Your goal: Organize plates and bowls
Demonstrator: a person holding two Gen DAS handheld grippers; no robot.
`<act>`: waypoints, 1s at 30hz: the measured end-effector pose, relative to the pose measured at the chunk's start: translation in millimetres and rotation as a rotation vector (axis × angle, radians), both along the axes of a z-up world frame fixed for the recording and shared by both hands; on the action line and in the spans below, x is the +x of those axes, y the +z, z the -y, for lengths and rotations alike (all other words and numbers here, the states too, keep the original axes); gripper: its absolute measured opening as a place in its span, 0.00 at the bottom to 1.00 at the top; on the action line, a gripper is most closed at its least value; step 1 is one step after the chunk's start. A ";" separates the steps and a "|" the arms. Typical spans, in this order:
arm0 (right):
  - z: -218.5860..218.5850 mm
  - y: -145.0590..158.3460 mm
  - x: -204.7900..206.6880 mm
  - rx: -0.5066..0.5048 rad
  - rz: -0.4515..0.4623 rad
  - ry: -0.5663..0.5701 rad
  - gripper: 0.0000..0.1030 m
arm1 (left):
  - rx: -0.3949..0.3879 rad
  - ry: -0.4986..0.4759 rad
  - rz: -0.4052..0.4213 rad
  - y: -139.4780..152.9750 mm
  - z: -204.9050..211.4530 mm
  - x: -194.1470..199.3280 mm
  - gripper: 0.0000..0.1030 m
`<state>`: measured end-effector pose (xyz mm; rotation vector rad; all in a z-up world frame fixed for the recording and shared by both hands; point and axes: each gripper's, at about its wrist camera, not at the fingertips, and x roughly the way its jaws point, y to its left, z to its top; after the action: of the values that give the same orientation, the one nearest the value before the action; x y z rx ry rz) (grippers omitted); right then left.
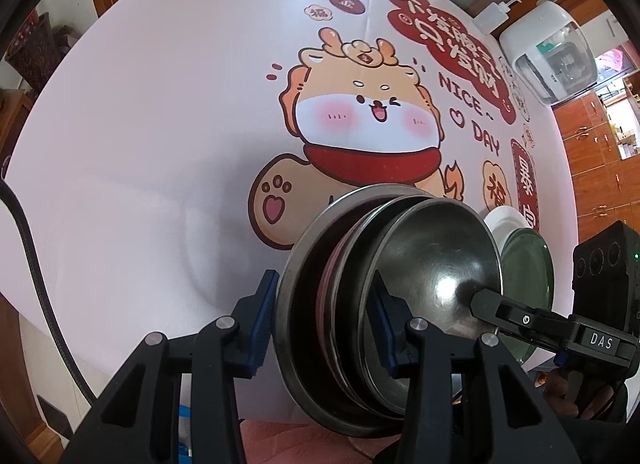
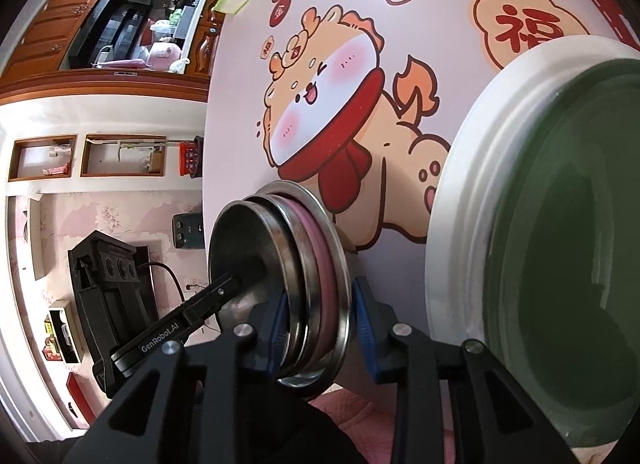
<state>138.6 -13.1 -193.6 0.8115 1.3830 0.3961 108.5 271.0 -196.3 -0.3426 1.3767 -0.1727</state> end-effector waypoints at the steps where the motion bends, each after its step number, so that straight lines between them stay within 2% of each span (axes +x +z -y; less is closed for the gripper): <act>1: 0.5 1.3 -3.0 0.003 0.009 -0.006 0.30 | -0.001 -0.004 0.008 2.0 -0.2 -2.3 0.40; 14: 12.5 24.8 -56.9 -0.006 0.135 -0.090 0.30 | -0.016 -0.104 0.153 35.8 14.8 -31.1 0.40; 30: 64.3 44.5 -86.2 -0.033 0.201 -0.164 0.30 | -0.029 -0.193 0.211 57.4 74.5 -39.1 0.40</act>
<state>52.4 -77.4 -149.1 0.8282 1.1252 0.3169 69.4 196.5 -138.9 -0.2088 1.1977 -0.3782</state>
